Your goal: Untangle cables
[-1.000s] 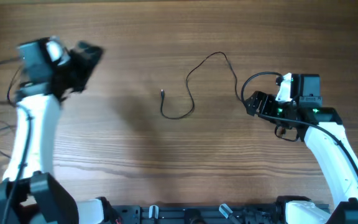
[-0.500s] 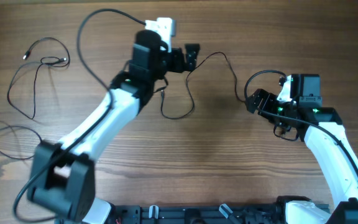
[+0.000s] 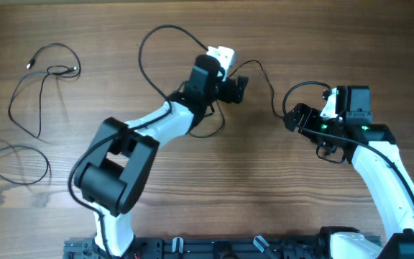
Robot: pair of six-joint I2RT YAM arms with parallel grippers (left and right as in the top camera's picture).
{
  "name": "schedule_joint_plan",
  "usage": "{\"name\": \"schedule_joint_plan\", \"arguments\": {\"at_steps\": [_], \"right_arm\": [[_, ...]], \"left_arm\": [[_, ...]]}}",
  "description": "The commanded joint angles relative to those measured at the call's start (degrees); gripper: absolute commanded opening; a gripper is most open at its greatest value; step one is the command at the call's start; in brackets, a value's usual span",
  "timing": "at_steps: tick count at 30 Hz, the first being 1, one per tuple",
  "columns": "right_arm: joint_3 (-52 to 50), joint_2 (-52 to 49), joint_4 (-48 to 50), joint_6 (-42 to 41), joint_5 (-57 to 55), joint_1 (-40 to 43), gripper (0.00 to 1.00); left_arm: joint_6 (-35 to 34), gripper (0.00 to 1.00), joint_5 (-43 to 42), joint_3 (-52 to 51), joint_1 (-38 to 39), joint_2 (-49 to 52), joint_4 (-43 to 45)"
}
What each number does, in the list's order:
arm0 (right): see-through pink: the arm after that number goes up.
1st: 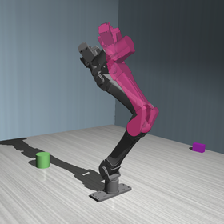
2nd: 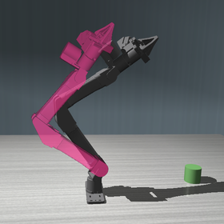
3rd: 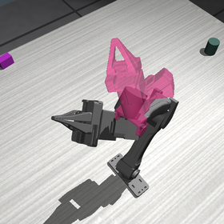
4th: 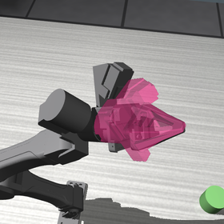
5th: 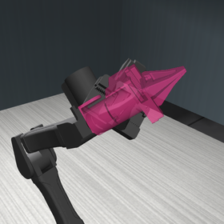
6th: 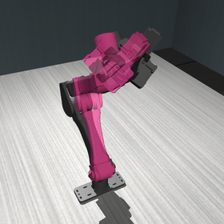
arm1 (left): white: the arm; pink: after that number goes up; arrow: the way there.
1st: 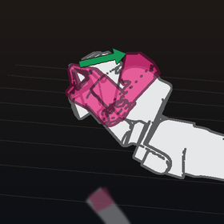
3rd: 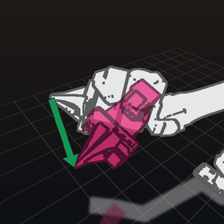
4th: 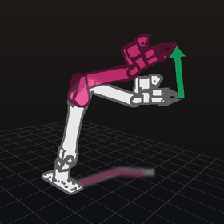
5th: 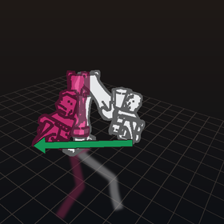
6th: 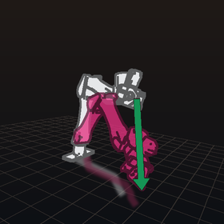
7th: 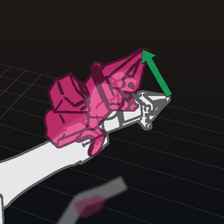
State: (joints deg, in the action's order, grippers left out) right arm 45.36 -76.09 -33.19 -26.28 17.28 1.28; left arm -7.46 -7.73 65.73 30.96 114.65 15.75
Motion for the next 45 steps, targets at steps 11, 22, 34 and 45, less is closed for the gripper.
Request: {"name": "schedule_joint_plan", "arguments": {"at_steps": [11, 22, 34, 45], "right_arm": [[0.26, 0.57, -0.76, -0.70, -0.98, -0.31, 1.00], [0.26, 0.55, -1.92, -0.68, -0.96, -0.31, 1.00], [0.26, 0.55, -3.56, -0.68, -0.98, -0.31, 1.00], [0.26, 0.55, -3.58, -0.70, -0.96, -0.31, 1.00]], "left_arm": [[2.78, 0.04, 27.39, -0.04, 0.76, -3.96, 8.96], [2.78, 0.04, 29.05, -0.04, -3.58, -31.67, -15.54], [2.75, 0.04, 29.05, -0.04, -19.02, -50.60, -39.74], [2.56, 0.04, 32.48, -0.04, -30.60, -55.63, -46.90]]}}
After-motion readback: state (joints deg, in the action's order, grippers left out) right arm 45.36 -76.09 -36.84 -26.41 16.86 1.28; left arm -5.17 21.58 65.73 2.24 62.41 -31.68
